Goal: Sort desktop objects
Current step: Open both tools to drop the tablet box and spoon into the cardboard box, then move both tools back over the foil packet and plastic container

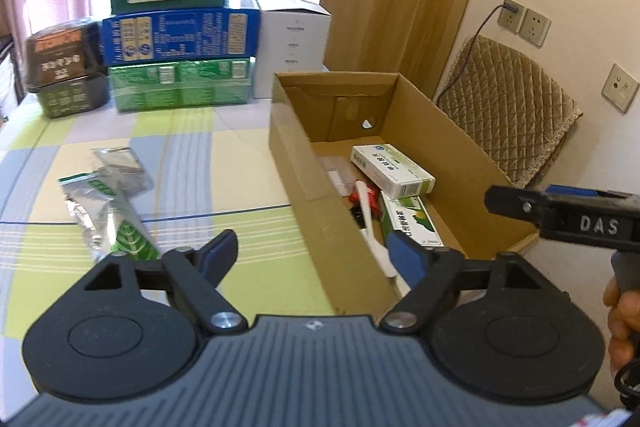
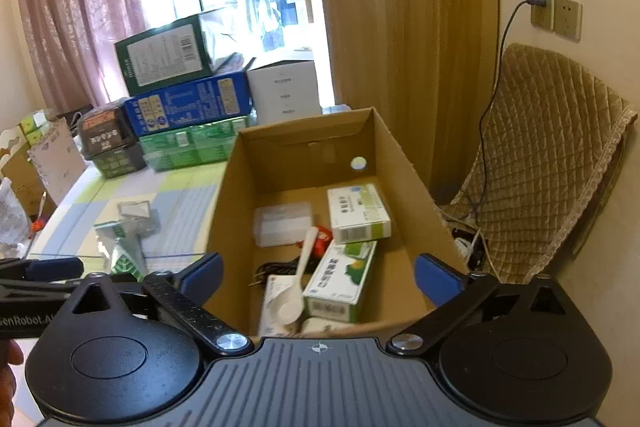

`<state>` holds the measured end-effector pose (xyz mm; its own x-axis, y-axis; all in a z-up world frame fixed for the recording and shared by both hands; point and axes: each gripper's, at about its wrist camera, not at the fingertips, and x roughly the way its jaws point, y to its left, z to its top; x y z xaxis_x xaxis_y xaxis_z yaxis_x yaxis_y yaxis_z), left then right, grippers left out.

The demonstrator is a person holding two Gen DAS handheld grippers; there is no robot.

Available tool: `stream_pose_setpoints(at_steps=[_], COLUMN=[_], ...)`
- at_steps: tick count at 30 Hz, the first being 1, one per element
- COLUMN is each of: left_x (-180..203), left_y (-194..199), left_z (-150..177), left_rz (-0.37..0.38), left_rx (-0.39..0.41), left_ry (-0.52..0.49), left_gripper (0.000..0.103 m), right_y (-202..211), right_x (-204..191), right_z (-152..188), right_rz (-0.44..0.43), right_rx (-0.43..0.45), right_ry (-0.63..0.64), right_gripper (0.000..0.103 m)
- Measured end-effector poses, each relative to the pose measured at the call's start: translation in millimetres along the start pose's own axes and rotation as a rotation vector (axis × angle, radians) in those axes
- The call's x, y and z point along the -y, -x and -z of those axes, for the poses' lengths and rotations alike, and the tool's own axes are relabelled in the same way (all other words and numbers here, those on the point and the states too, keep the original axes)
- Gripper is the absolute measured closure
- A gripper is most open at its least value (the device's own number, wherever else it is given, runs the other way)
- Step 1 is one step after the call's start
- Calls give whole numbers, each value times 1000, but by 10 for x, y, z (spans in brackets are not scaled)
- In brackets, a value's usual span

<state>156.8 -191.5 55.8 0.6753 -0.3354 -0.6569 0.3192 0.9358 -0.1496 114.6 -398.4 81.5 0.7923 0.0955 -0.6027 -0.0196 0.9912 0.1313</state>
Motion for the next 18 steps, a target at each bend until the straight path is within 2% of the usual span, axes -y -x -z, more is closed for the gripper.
stream_pose_setpoints(at_steps=[6, 9, 18], left_x=[-199, -308, -775], left_y=[322, 467, 845], left_z=[69, 106, 377], left_rz=[-37, -55, -144], left_rx=[23, 39, 45], left_ry=[15, 24, 52], left_gripper=[11, 2, 1], right_y=[163, 222, 277], right_x=[-239, -369, -798], right_z=[104, 132, 248], right_rz=[-21, -35, -107], right_rx=[-5, -6, -22], right_ry=[5, 18, 73], right_gripper=[2, 2, 2])
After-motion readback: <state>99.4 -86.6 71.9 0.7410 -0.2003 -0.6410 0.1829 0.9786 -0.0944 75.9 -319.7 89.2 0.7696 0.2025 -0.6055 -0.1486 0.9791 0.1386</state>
